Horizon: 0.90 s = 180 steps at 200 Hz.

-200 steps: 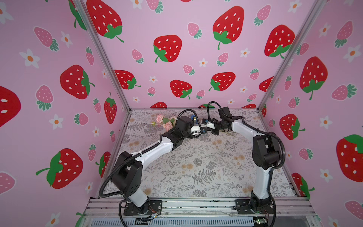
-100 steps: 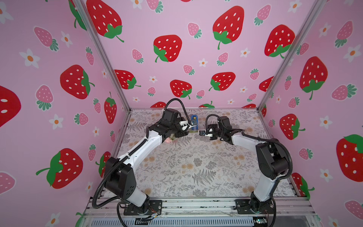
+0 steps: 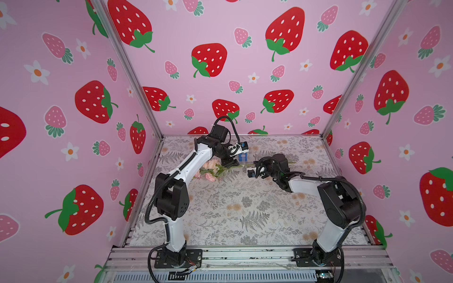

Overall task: Wrap bouquets with tape
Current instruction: Wrap the tape around the bouquet.

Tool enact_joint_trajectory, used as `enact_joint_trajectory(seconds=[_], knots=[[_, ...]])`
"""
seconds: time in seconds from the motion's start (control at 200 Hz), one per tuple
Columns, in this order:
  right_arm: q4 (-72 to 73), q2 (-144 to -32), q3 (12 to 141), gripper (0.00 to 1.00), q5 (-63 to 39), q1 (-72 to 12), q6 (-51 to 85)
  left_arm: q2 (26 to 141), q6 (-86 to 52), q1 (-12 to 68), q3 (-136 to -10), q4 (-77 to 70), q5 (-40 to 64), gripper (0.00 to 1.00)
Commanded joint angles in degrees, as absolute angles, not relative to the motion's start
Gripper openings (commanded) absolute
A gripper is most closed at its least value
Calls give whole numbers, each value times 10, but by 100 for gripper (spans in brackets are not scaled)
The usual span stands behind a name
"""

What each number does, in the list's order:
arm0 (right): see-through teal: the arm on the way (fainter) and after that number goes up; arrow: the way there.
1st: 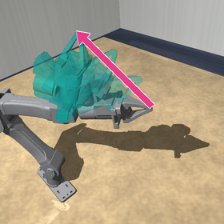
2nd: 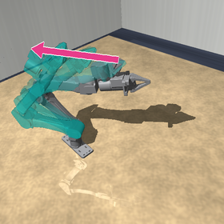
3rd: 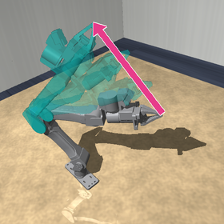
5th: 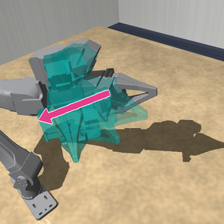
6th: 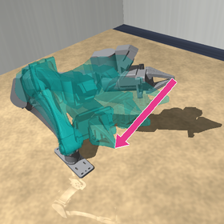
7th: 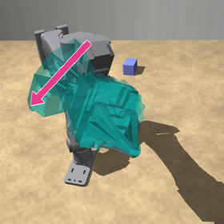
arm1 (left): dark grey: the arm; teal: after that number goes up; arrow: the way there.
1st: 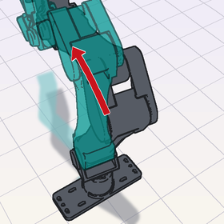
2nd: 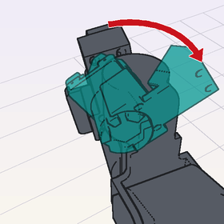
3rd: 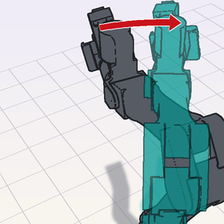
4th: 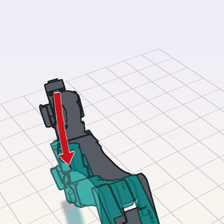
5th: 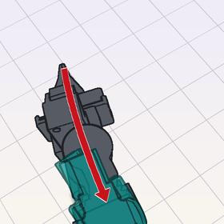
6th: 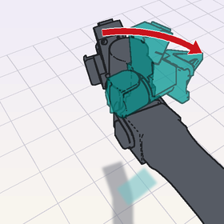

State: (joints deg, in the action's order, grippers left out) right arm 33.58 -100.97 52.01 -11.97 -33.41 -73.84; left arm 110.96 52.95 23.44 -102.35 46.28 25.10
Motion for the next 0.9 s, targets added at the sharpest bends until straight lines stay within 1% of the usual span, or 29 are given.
enact_joint_trajectory(seconds=[0.0, 0.16, 0.245, 0.43, 0.615, 0.655, 0.695, 0.741, 0.816, 0.851, 0.896], knots=[[380, -979, 517, 0, -147, -346, -758, 1129, 551, 235, -1059, 516, 265, 62], [373, -973, 517, 0, -149, -347, -766, 1156, 545, 235, -1076, 512, 262, 62], [367, -973, 517, 0, -151, -348, -775, 1166, 529, 237, -1077, 489, 252, 61], [359, -970, 519, 0, -162, -348, -780, 1180, 553, 239, -1078, 501, 235, 59], [333, -967, 528, 0, -182, -348, -805, 1192, 553, 240, -1074, 488, 241, 48], [327, -966, 528, 0, -186, -348, -809, 1193, 551, 240, -1073, 481, 240, 42], [325, -965, 528, 0, -187, -347, -808, 1194, 549, 240, -1074, 477, 241, 33], [327, -963, 526, 0, -185, -348, -805, 1194, 549, 240, -1075, 476, 243, 29], [326, -958, 523, 0, -185, -347, -804, 1195, 559, 241, -1075, 484, 247, 30], [325, -956, 523, 0, -185, -348, -806, 1196, 564, 241, -1074, 488, 249, 33], [325, -955, 522, 0, -184, -347, -806, 1196, 563, 240, -1073, 493, 253, 40]])
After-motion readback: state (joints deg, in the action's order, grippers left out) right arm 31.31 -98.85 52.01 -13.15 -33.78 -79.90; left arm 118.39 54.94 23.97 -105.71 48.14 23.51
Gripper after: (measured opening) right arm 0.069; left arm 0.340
